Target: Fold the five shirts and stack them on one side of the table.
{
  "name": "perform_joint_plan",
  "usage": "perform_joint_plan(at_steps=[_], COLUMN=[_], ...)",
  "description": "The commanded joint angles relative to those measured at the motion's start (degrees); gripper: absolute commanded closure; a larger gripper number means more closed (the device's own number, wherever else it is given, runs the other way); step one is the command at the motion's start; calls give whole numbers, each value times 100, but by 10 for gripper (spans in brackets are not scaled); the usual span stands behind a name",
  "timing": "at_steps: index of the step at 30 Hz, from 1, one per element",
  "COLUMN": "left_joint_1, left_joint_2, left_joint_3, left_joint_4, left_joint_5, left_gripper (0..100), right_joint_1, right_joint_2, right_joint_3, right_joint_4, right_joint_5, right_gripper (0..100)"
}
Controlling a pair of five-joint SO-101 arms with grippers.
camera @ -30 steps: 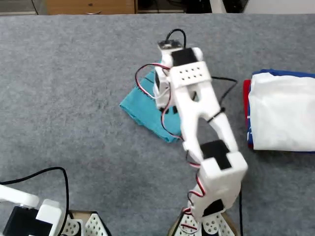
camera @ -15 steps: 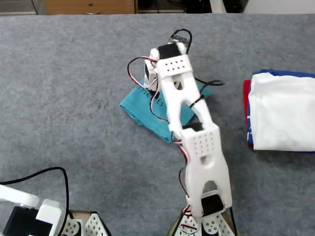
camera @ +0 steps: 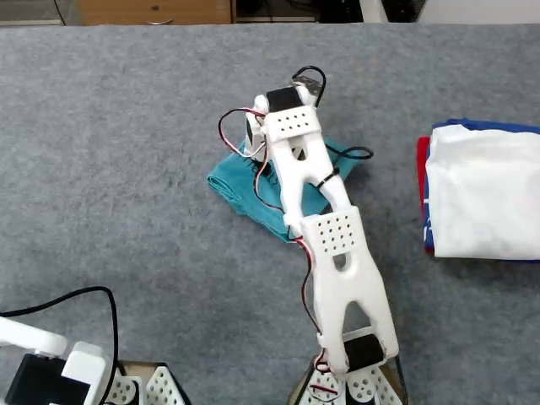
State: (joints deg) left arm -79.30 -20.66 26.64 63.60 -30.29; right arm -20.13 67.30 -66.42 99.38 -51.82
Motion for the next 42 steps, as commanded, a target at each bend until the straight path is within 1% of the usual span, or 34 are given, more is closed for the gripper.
perform_joint_plan(at_steps=[1,6,8,10,14,19,23,30,34,42], left_joint_1=[9,88,88,88,88,88,88,88,88,97], left_joint_2=[-180,-189,-189,-189,-189,-189,-189,-189,-189,-189], left_joint_3=[-149,-26,-53,-44,0,-9,-9,-26,-62,-18], left_joint_4=[-88,-88,-88,-141,-404,-413,-404,-404,-404,-404], left_joint_5=[-26,-26,-26,-26,-26,-26,-26,-26,-26,-18], left_gripper=[981,981,981,981,981,981,981,981,981,981], right_joint_1=[136,154,215,259,382,734,875,840,901,1402], right_joint_2=[136,119,127,127,119,92,-92,-1279,-2308,-4804], right_joint_3=[-4,-4,-4,4,4,-13,13,154,919,3415], right_joint_4=[-18,-18,-18,-18,53,202,299,299,308,308], right_joint_5=[0,316,404,519,738,1257,1749,2708,3402,4800], right_gripper=[616,837,906,949,998,996,996,996,997,997])
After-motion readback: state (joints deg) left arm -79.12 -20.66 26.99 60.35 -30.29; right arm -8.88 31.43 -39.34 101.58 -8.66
